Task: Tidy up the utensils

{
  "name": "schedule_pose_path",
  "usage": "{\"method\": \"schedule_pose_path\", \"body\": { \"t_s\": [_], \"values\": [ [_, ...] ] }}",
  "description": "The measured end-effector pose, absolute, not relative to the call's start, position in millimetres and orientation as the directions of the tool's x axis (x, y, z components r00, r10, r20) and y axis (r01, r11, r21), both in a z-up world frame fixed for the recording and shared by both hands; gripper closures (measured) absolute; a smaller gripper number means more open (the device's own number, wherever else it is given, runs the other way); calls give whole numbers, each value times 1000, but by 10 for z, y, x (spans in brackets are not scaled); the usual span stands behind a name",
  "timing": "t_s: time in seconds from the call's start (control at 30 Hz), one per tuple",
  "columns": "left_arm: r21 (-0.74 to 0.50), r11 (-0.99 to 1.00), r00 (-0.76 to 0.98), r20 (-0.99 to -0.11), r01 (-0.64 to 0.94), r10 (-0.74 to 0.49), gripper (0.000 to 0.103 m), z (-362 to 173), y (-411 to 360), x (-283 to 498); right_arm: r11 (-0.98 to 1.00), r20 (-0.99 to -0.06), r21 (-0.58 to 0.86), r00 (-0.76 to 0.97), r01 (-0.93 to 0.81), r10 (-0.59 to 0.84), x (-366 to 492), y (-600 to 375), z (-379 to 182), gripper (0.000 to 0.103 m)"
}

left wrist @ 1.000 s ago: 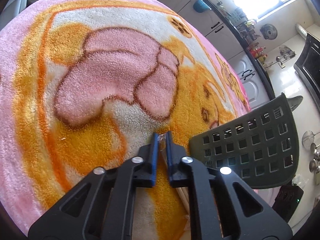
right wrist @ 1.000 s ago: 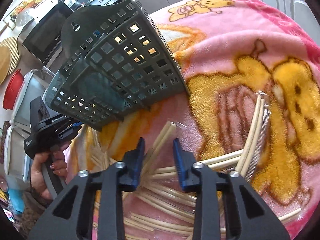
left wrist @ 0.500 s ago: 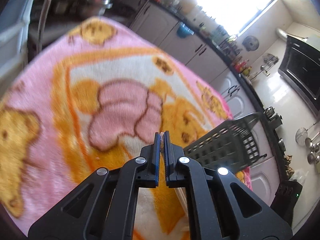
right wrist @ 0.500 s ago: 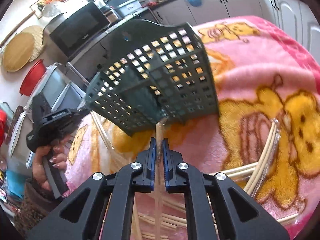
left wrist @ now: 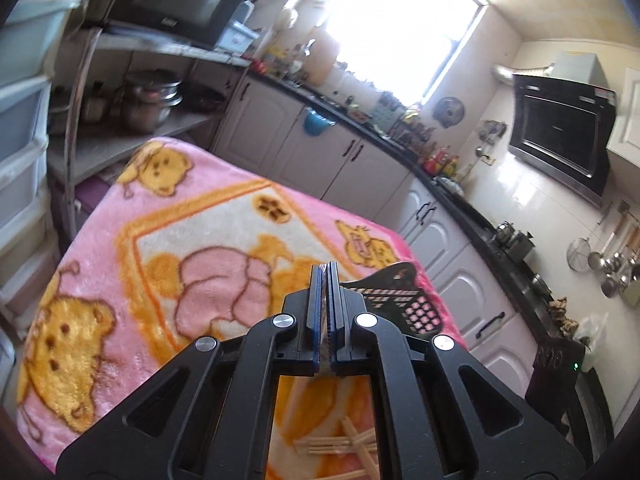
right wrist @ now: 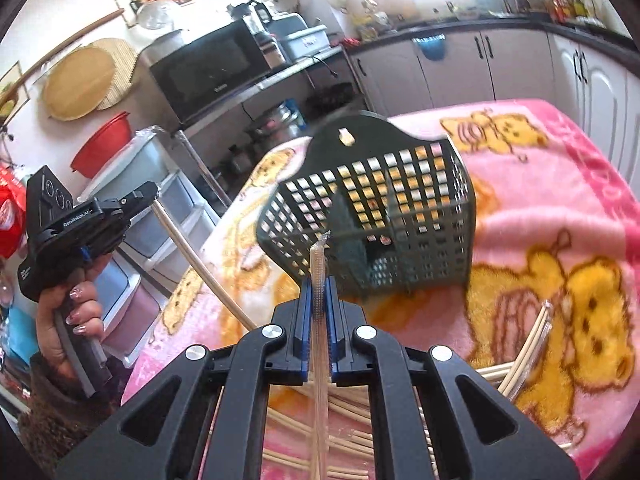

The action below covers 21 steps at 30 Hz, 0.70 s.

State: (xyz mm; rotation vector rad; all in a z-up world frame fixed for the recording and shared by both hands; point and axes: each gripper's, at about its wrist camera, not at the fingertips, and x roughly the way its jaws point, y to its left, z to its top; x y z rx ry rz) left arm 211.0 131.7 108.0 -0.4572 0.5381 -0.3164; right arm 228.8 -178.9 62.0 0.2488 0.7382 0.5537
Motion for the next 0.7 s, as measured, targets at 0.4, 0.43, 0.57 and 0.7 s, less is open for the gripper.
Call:
{"method": "schedule_pose_path", "body": {
  "t_s": [0.4, 0.43, 0.57, 0.7],
  "values": [
    [-446, 841, 815, -333, 307, -474, 103, 1550, 944, 1850, 836, -454, 340, 703, -431, 547, 2134, -1974, 1130, 96],
    [-443, 839, 814, -327, 316, -480, 103, 1584, 905, 1844, 837, -447, 339, 709, -429, 545, 2132, -2006, 1157, 96],
    [-440, 820, 797, -305, 367, -521, 103, 1711, 743, 1840, 847, -416, 331, 741, -416, 527, 2132, -2145, 1257, 96],
    [-435, 803, 784, -284, 407, -551, 103, 1831, 571, 1868, 861, -384, 319, 777, -396, 500, 2161, -2285, 1384, 96]
  ]
}}
